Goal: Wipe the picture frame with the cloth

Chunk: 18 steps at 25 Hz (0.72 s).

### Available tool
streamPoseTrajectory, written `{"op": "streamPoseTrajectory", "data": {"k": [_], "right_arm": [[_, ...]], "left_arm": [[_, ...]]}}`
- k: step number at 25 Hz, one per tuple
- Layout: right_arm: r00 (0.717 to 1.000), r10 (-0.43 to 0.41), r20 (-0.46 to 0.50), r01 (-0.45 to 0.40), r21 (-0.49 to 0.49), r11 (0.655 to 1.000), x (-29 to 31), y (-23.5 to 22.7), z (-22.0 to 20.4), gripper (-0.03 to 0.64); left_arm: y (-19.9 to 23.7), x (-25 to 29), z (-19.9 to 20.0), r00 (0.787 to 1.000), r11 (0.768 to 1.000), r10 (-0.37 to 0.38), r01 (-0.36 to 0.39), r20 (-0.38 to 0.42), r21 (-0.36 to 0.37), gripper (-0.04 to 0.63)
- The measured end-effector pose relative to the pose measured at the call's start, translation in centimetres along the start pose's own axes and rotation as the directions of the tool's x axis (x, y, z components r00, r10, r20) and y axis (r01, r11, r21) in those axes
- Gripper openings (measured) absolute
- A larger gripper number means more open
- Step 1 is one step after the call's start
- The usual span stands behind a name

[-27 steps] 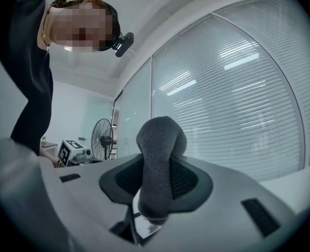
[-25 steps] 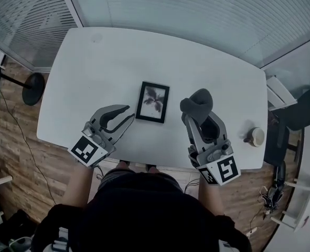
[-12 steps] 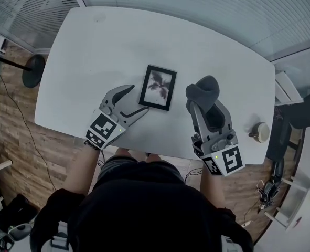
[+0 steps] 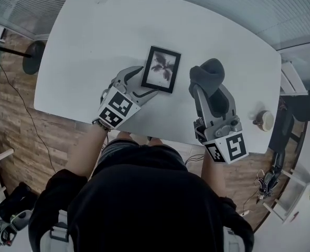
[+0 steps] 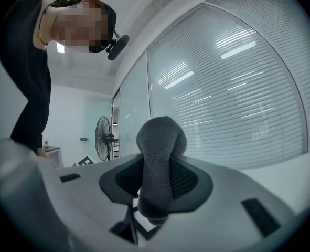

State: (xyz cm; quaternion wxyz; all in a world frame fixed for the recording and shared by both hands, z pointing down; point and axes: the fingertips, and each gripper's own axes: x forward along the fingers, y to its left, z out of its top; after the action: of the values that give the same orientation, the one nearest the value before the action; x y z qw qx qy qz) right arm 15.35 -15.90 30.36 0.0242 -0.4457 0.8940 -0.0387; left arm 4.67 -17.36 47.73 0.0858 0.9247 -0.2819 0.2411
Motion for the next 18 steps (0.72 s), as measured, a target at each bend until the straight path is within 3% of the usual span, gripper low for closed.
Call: {"op": "streamPoseTrajectory", "data": {"k": [18], "right_arm": [[1.0, 0.001, -0.026, 0.0, 0.027, 1.0, -0.5, 0.8, -1.0, 0.121]], "left_arm": [[0.1, 2.1, -1.1, 0.996, 1.0, -0.012, 0.01, -0.087, -0.022, 0.357]]}}
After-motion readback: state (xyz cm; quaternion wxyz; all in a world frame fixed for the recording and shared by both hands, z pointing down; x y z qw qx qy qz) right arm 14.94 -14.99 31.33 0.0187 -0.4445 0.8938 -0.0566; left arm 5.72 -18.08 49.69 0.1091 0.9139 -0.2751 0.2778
